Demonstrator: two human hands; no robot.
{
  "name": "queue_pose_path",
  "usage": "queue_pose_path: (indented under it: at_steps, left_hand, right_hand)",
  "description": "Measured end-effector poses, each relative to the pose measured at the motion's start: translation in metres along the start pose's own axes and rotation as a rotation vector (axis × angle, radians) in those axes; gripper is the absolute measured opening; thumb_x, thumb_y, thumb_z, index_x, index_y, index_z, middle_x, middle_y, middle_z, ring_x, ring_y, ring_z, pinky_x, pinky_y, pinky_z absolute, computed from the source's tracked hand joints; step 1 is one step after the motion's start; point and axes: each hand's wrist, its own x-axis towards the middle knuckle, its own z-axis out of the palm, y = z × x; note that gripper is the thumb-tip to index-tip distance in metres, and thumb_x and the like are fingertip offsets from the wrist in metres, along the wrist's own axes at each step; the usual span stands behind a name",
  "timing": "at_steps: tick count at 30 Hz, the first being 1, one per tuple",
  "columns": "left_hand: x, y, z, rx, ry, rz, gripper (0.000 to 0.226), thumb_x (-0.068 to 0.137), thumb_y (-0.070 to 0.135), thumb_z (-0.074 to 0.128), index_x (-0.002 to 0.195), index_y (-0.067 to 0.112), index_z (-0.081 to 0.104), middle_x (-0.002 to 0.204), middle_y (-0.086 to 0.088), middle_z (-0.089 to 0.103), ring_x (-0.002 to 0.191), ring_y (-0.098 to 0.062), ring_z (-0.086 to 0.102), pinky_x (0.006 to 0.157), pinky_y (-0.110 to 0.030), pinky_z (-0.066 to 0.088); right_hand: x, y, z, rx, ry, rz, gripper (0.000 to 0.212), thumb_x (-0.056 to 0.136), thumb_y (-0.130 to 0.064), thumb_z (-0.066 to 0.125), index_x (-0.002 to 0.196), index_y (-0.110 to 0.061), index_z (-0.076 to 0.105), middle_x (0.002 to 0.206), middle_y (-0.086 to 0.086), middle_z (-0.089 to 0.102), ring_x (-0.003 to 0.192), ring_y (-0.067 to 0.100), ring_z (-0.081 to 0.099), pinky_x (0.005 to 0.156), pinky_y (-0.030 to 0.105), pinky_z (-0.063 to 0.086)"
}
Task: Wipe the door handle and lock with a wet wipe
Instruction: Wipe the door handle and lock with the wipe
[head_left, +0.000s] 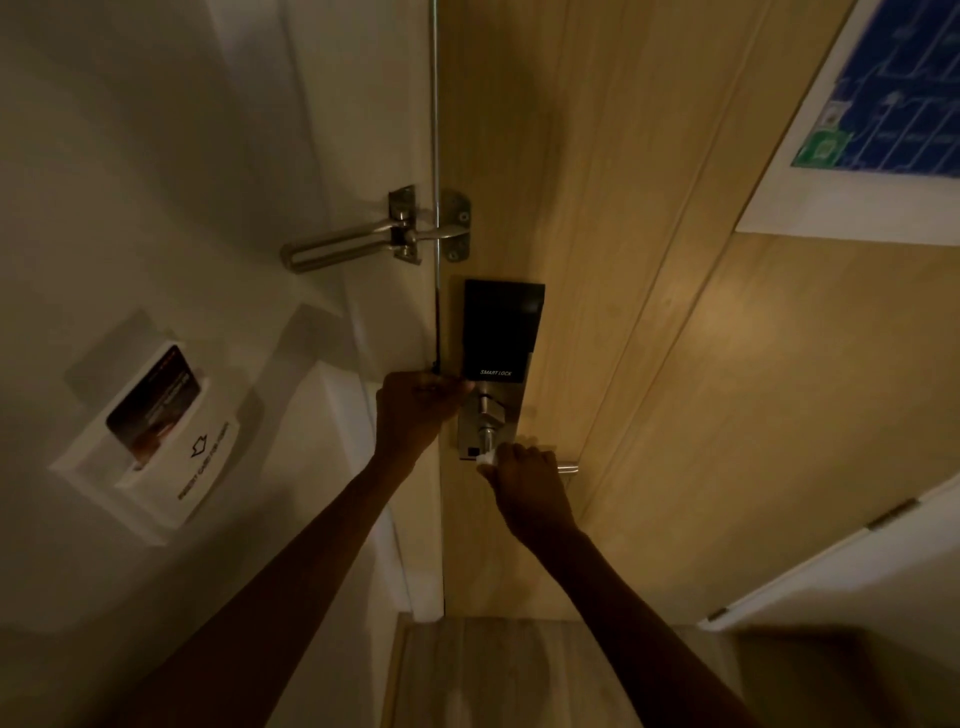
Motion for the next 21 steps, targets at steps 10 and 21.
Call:
queue_pose_path:
  at_steps: [10, 21]
  left_hand:
    - [0.005, -0.007, 0.001, -0.064, -0.012, -0.045, 0.025, 0.075, 0.026, 0.082, 0.080, 0.002, 0.077, 0.068, -0.014, 0.075, 0.057, -0.013, 0.070, 0.060, -0.026, 0.054]
    - [0.007, -0.008, 0.002, -0.125, -0.010, -0.030, 0.021, 0.076, 0.014, 0.081, 0.087, -0.003, 0.076, 0.078, -0.020, 0.075, 0.063, -0.020, 0.073, 0.062, -0.027, 0.057]
  right_hand:
    - [-0.002, 0.051, 0.003, -0.010, -0.044, -0.210, 0.031, 0.100, -0.036, 0.042, 0.118, -0.013, 0.055, 0.107, 0.010, 0.065, 0.090, 0.028, 0.060, 0.080, 0.036, 0.038]
    - [0.002, 0.042, -0.002, -0.154, -0.105, -0.244, 0.030, 0.094, -0.015, 0.054, 0.124, -0.012, 0.054, 0.112, 0.016, 0.064, 0.091, 0.033, 0.064, 0.092, 0.049, 0.043]
